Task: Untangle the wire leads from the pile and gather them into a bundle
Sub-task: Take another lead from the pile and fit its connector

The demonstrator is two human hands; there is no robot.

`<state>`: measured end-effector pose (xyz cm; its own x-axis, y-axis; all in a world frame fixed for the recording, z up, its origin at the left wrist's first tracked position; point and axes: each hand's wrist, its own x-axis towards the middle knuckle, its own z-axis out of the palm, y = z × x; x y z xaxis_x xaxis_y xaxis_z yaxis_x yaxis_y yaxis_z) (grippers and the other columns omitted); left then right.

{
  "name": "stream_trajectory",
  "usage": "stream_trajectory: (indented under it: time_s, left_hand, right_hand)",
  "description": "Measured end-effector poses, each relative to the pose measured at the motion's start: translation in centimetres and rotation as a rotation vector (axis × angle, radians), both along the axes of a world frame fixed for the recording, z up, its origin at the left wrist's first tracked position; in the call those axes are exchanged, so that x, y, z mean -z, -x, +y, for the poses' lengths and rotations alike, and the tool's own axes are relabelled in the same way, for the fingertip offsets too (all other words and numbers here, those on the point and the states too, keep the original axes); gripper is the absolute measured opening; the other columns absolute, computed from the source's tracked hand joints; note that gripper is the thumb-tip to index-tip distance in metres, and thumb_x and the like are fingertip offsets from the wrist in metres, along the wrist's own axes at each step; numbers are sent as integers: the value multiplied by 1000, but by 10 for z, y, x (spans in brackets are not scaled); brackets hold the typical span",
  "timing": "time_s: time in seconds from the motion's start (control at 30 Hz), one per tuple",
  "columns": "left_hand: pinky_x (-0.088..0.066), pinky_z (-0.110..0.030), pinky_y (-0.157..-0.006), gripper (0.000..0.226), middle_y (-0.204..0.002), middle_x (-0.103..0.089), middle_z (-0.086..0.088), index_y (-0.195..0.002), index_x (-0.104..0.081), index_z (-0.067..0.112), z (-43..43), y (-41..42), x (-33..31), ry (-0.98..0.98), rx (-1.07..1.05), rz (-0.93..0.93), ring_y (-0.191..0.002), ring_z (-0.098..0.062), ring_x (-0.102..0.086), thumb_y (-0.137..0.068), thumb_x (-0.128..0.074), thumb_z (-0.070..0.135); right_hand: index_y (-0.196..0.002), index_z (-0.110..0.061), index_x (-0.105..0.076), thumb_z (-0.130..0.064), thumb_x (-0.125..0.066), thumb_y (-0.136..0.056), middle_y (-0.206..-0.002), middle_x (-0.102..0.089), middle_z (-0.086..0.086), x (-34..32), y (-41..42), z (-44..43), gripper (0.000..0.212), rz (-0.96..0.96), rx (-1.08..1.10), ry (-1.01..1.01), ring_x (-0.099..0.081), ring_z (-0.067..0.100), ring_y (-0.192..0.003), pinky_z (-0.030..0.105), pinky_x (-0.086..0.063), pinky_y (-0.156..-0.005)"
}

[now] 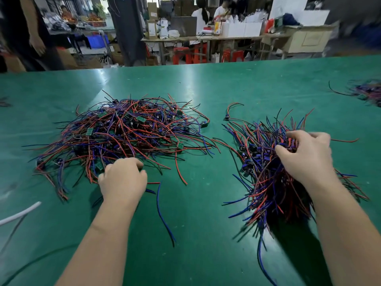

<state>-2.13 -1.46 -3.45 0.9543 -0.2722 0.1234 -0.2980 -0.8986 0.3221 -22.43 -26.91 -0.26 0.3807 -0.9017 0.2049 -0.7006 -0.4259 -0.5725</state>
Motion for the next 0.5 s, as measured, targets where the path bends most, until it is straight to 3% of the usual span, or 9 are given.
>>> stream_trajectory:
  time_s: [0.13,0.23,0.27,0.33,0.43,0.5]
  left_hand:
    - [-45,-35,-88,12,-93,-72,6,-95,-74,26,1,0,-3,317,57,-118,-84,-18,-60,-88,-65,28]
    - [-45,-11,-75,16,-88,-71,8,-97,-74,20,-8,12,-13,693,223,-195,-77,-3,-62,-83,-73,26]
    - [-44,-8,-74,16,-88,-71,10,-97,-74,21,-11,18,-17,771,293,-215,-76,1,-61,-82,-74,24]
    - [-49,-14,-76,20,-91,-71,13,-99,-72,24,-18,33,-22,880,439,-191,-77,2,-63,-80,-76,22]
    - [-53,-23,-83,42,-93,-74,7,-113,-63,31,-28,58,-28,1065,643,113,-91,-5,-68,-75,-78,21]
    - [-53,-23,-83,53,-94,-75,4,-121,-52,31,-34,70,-30,1154,759,337,-95,-10,-69,-74,-76,22]
  right_hand:
    - [-113,-19,-66,-19,-63,-84,-123,-44,9,-5,-9,17,29,-227,-117,164,-46,24,-115,36,-36,-103]
    - [-94,-20,-71,-12,-64,-83,-98,-56,-4,-7,-15,34,15,-392,-259,190,-57,11,-86,22,-47,-83]
    - [-88,-22,-71,-10,-64,-84,-89,-62,-7,-7,-17,39,14,-436,-325,122,-59,6,-77,19,-48,-74]
    - [-86,-22,-72,-9,-63,-86,-77,-71,-5,-7,-22,52,16,-511,-498,-168,-63,9,-67,22,-51,-64]
    - [-91,-19,-73,-10,-59,-90,-83,-73,1,-3,-30,71,17,-614,-728,-624,-62,11,-65,18,-46,-56]
    - [-91,-17,-76,-22,-61,-83,-86,-71,3,0,-33,78,18,-688,-808,-801,-58,11,-65,16,-43,-55]
